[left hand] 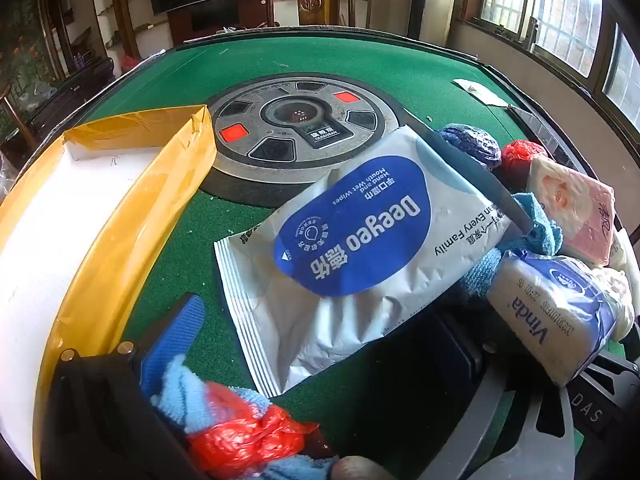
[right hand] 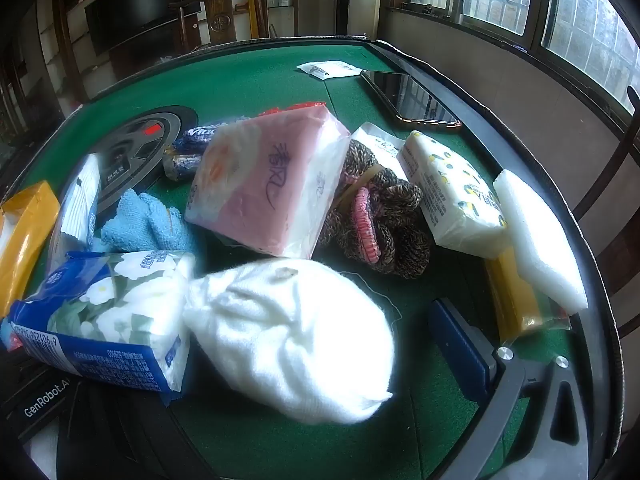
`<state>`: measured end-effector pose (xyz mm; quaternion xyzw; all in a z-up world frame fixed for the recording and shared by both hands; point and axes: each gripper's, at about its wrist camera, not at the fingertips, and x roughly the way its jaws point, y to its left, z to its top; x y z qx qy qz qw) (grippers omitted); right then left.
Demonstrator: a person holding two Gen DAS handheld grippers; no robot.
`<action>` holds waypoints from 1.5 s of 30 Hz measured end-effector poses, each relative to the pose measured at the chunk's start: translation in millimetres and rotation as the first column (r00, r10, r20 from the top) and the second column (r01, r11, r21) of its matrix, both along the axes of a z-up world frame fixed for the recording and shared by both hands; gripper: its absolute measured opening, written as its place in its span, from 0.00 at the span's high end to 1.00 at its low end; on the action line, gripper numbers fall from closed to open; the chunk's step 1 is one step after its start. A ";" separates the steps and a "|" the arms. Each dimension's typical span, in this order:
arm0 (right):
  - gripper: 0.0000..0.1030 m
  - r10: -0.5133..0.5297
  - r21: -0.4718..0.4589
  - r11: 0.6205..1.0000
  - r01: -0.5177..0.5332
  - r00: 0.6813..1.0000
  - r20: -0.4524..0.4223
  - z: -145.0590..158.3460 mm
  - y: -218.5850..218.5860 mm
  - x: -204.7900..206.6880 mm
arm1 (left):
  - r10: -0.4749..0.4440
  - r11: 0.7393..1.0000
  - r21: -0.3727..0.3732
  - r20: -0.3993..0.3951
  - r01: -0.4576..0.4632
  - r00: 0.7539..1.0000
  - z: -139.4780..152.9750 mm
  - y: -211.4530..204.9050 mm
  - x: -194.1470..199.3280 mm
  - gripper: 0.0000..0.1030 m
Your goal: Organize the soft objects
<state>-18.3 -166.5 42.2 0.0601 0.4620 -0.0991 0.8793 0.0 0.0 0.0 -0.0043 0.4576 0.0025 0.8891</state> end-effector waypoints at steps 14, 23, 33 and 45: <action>0.01 0.000 0.001 1.000 0.000 1.000 0.000 0.0 0.0 0.0 | 0.000 1.000 0.000 0.000 0.000 1.000 0.0 -0.1 0.0 0.00; 0.01 0.000 0.001 1.000 0.000 1.000 0.000 0.0 0.1 0.0 | -0.003 1.000 0.002 0.001 0.003 1.000 0.0 -0.1 0.0 0.00; 0.01 0.000 0.000 1.000 0.000 1.000 0.000 -0.4 0.3 0.2 | -0.011 1.000 0.003 0.000 0.011 1.000 0.3 0.5 -2.3 0.00; 0.01 0.000 0.000 1.000 0.000 1.000 0.000 -0.5 0.1 0.4 | -0.014 1.000 0.001 0.000 0.014 1.000 0.9 -0.6 -3.0 0.00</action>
